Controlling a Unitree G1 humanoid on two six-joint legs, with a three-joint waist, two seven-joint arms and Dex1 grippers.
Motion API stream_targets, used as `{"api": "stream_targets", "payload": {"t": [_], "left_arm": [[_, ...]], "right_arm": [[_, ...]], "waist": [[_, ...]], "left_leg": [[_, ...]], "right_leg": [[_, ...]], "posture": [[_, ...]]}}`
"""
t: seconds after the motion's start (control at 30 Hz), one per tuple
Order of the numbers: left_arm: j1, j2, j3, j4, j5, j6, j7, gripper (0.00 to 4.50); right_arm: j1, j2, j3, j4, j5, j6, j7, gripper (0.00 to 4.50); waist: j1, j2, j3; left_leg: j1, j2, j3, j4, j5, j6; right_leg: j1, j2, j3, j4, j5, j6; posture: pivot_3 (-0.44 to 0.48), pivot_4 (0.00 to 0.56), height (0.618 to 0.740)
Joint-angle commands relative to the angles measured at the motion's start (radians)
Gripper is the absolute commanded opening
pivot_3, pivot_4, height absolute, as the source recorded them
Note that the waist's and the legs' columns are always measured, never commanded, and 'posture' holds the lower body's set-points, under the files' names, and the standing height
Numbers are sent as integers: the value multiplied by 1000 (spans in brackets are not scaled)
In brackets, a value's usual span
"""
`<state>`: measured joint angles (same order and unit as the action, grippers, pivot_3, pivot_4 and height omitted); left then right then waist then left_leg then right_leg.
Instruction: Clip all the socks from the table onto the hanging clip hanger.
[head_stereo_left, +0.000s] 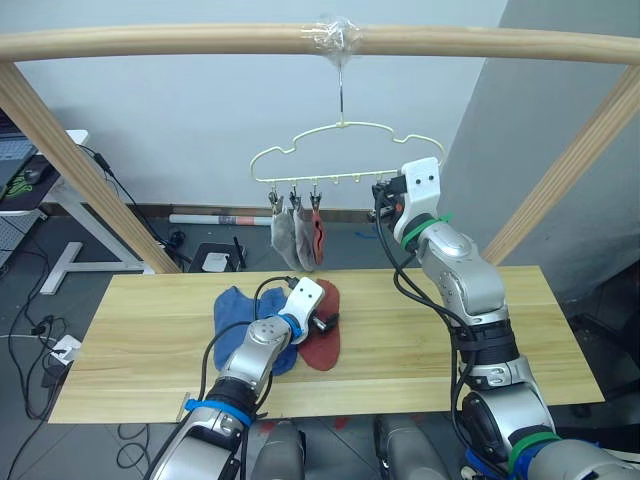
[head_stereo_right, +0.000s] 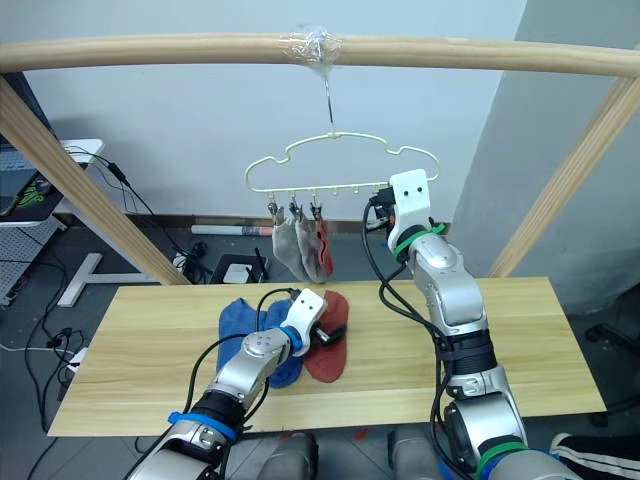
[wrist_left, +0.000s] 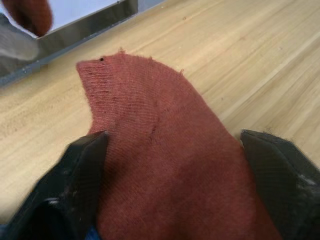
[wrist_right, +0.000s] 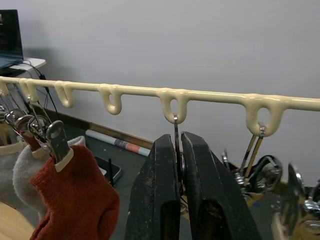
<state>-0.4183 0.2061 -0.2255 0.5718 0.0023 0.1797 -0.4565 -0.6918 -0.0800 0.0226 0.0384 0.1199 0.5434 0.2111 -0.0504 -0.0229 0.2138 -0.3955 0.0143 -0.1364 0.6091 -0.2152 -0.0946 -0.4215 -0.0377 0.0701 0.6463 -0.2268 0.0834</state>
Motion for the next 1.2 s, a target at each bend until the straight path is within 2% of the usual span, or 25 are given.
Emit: {"api": "stream_targets", "payload": {"t": [0.03,0.37,0.53,0.67,0.77,1.0,1.2], "left_arm": [[7,-3,6,28,10,-2,-17,3047],[-11,-13,-12,62,68,-94,-26,53],[-18,-31,20,53,46,-141,-19,20],[22,-15,89,-224,-153,-60,-213,20],[71,24,91,-412,-244,18,-314,20],[69,46,132,-597,-386,192,-345,20],[30,35,124,-624,-413,247,-336,20]], "right_arm": [[0,3,-17,-47,8,14,-21,0],[-4,-4,-15,-39,7,17,-21,0],[-5,-17,-14,-37,7,15,-11,0],[-10,-114,-72,-80,76,120,70,0],[-51,-126,-138,-106,188,283,85,0],[-144,-74,-343,-108,387,602,-4,0],[-223,-7,-522,-82,485,809,-126,0]], "waist": [[-2,0,0],[-3,0,0],[-3,0,0],[0,0,0],[-4,0,0],[-3,1,0],[-1,1,0]], "left_leg": [[0,0,0,0,0,0],[0,0,0,0,0,0],[0,0,0,0,0,0],[-2,0,-1,0,0,0],[-2,0,-1,0,0,0],[-1,0,-1,0,0,0],[-2,0,-1,0,0,0]], "right_leg": [[0,0,0,0,0,0],[0,0,0,0,0,0],[0,0,0,0,-2,3],[0,0,-1,-1,-1,2],[0,-1,0,-1,1,-1],[0,0,0,0,0,0],[0,0,-1,-1,1,-1]], "posture": [[-33,197,740],[-32,200,740],[-27,200,740],[-8,197,740],[-6,192,740],[-1,182,740],[3,177,740]]}}
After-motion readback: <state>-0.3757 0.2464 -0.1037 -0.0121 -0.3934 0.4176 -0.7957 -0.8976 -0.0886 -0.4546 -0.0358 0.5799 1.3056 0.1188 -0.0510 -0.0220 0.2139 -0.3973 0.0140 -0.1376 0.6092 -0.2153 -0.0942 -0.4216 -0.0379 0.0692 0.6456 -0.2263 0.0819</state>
